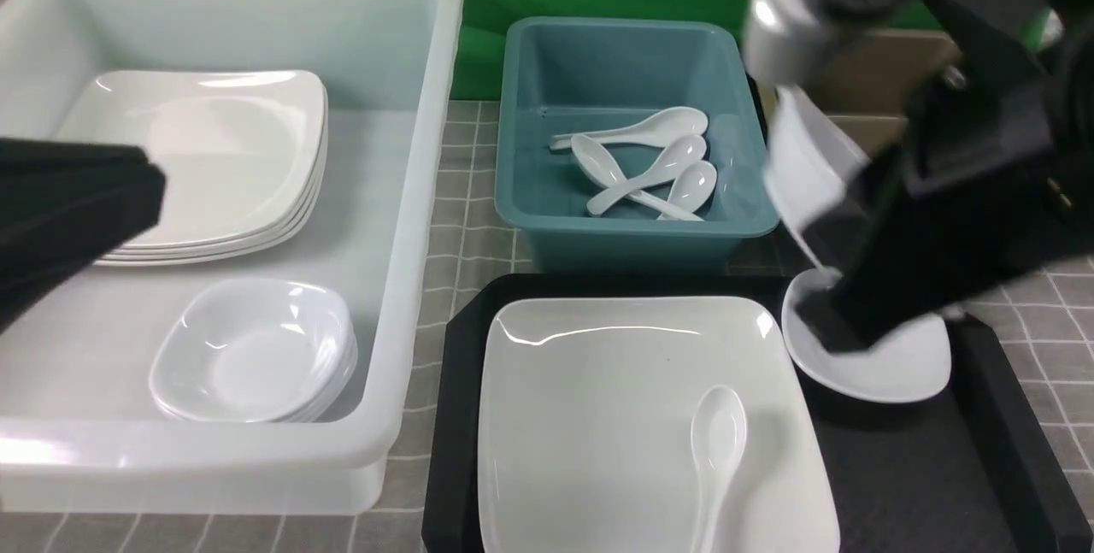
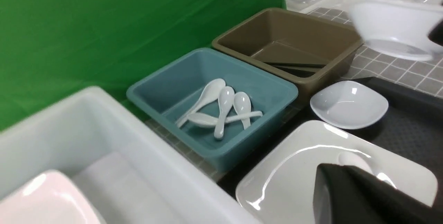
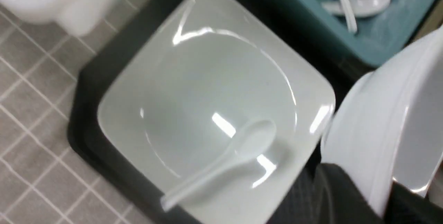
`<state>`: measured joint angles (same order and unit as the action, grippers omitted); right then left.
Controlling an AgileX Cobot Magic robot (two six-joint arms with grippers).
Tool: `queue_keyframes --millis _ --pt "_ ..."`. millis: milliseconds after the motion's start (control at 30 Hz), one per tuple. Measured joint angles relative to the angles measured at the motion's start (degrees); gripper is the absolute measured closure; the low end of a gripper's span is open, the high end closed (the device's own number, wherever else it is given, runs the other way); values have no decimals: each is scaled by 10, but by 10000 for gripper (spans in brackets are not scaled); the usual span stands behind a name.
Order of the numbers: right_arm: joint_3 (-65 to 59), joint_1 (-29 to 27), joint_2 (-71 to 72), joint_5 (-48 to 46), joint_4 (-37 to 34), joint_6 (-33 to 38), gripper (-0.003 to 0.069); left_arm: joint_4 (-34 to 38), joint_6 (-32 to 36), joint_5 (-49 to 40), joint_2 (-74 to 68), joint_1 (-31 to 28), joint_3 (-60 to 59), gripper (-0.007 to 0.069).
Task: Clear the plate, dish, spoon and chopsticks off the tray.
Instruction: Use the right arm to put the small plate into the large storage box on the left
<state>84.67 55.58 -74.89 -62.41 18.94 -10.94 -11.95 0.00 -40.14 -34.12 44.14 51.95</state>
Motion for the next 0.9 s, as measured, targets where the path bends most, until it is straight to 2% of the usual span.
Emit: queue_keyframes --millis 67,233,367,600,700,900 --pt "26 6 -23 9 -6 22 596 0 -12 -18 8 0 0 616" --pt "105 24 -125 79 -56 147 596 0 -57 -113 51 0 0 616" --pt "172 28 -206 125 -106 249 596 -18 -100 -130 96 0 -11 616" --pt "315 29 -345 133 -218 393 596 -46 -146 -155 131 0 -53 616" --pt "367 29 -398 130 -250 427 596 -64 -157 -161 132 0 -57 616" --pt "437 29 -496 122 -263 452 596 -126 -187 -178 132 0 -60 616"
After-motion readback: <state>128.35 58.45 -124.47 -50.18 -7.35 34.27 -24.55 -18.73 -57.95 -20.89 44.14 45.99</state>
